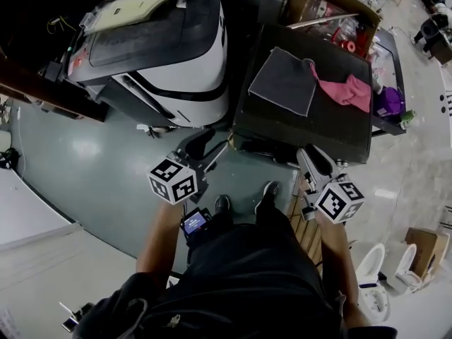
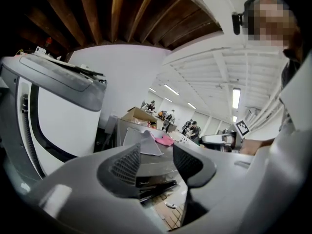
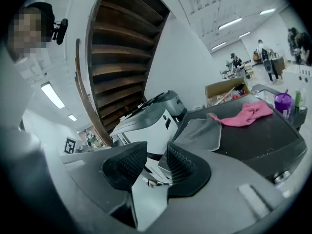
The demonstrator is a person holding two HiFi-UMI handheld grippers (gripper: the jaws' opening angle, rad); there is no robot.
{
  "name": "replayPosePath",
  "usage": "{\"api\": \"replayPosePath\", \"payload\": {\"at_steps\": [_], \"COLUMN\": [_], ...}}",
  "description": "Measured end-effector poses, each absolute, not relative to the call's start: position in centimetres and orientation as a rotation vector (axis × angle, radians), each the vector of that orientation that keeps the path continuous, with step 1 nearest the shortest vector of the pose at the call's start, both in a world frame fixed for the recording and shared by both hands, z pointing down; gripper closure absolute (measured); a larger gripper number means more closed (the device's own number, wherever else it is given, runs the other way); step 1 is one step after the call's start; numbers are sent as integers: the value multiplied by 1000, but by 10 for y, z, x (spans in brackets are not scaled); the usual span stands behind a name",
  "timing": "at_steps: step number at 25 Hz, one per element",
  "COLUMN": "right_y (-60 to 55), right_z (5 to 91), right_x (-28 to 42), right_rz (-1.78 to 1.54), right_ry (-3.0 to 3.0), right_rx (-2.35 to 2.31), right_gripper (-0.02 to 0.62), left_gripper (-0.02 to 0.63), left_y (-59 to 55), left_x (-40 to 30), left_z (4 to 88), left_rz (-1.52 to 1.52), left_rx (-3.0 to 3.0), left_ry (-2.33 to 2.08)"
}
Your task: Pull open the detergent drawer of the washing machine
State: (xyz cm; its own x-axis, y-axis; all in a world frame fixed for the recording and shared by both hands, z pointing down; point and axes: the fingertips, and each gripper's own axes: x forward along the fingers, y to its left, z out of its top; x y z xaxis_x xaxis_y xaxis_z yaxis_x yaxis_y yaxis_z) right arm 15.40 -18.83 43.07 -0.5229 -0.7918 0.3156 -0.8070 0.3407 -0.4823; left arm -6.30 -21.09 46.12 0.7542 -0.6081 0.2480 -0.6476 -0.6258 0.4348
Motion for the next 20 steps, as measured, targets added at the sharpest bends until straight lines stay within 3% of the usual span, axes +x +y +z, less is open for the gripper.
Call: {"api": "replayPosePath", "payload": {"at_steps": [7,20], "right_y": [-207,-210], "right_z": [496,594], "right_x": [137,115], "right_rz": [1203,1353], "right_ry": [-2576,-2588], "right_rx": [1406,1305], "right_gripper": [467,454], "left_gripper": [379,379], "left_y": [-225,-237], "left_x": [-45,-3], "left_z": [526,662], "left_rz": [154,43], "left_rx": [2341,2047], "left_ry": [-912,-762]}}
